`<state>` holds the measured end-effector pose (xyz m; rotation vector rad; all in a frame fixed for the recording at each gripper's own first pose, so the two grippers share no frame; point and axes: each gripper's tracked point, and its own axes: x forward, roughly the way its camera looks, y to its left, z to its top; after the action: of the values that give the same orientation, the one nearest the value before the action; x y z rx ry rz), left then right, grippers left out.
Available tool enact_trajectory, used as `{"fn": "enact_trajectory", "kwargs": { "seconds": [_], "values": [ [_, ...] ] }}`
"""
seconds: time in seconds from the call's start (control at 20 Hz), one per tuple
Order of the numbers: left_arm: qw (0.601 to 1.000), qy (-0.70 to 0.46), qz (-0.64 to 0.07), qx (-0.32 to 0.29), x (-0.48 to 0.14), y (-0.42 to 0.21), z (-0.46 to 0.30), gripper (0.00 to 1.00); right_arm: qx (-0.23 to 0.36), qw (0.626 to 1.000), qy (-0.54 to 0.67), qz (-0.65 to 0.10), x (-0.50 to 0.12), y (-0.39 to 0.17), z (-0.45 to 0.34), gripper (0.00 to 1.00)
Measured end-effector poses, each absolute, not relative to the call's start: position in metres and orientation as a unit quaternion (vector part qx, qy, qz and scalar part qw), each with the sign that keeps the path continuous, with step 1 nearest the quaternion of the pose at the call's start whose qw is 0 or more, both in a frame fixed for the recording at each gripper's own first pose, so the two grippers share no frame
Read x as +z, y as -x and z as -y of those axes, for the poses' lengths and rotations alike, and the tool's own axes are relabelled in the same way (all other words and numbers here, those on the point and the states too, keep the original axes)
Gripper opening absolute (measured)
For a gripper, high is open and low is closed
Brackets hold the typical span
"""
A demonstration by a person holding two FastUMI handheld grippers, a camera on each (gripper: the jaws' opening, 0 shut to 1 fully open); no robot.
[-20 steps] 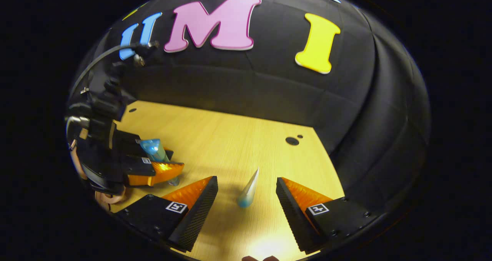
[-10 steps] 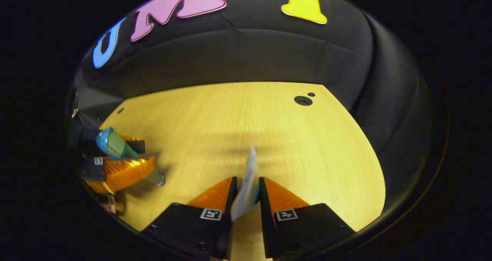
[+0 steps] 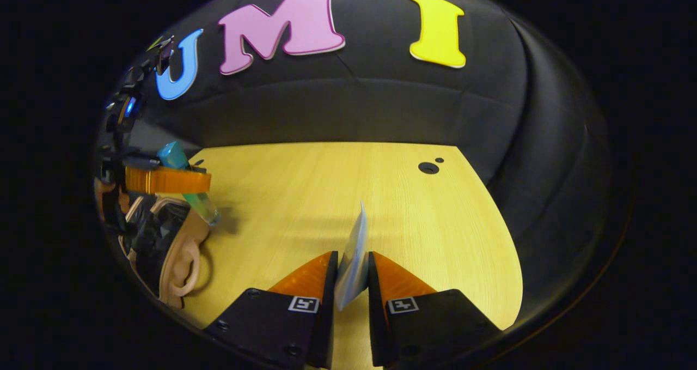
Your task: First open the suitcase, pack the skin care products into it, and then close the suitcase.
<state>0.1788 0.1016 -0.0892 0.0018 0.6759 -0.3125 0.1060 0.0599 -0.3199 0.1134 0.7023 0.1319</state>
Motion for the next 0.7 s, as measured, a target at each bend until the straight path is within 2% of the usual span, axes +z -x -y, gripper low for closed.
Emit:
{"fn": "enact_trajectory", "kwargs": {
  "seconds": [0.15, 0.2, 0.25, 0.3, 0.55, 0.7],
  "values": [
    [0.925, -0.027, -0.35, -0.145, -0.065, -0.133, -0.149, 0.52, 0.073, 0.939, -0.067, -0.329, -0.294, -0.09, -0.072, 0.3],
    [0.916, -0.038, -0.377, -0.131, -0.07, -0.114, -0.167, 0.52, 0.074, 0.941, -0.073, -0.322, -0.286, -0.088, -0.078, 0.38],
    [0.905, -0.04, -0.409, -0.108, -0.079, -0.095, -0.185, 0.48, 0.075, 0.942, -0.078, -0.316, -0.28, -0.087, -0.083, 0.3],
    [0.892, -0.03, -0.443, -0.088, -0.092, -0.075, -0.198, 0.52, 0.074, 0.944, -0.079, -0.313, -0.275, -0.085, -0.089, 0.3],
    [0.787, 0.072, -0.609, -0.061, -0.181, 0.024, -0.235, 0.52, 0.086, 0.953, -0.072, -0.283, -0.242, -0.075, -0.112, 0.3],
    [0.747, 0.068, -0.659, -0.053, -0.23, 0.057, -0.244, 0.52, 0.098, 0.949, -0.05, -0.294, -0.245, -0.057, -0.127, 0.3]
  ]
}}
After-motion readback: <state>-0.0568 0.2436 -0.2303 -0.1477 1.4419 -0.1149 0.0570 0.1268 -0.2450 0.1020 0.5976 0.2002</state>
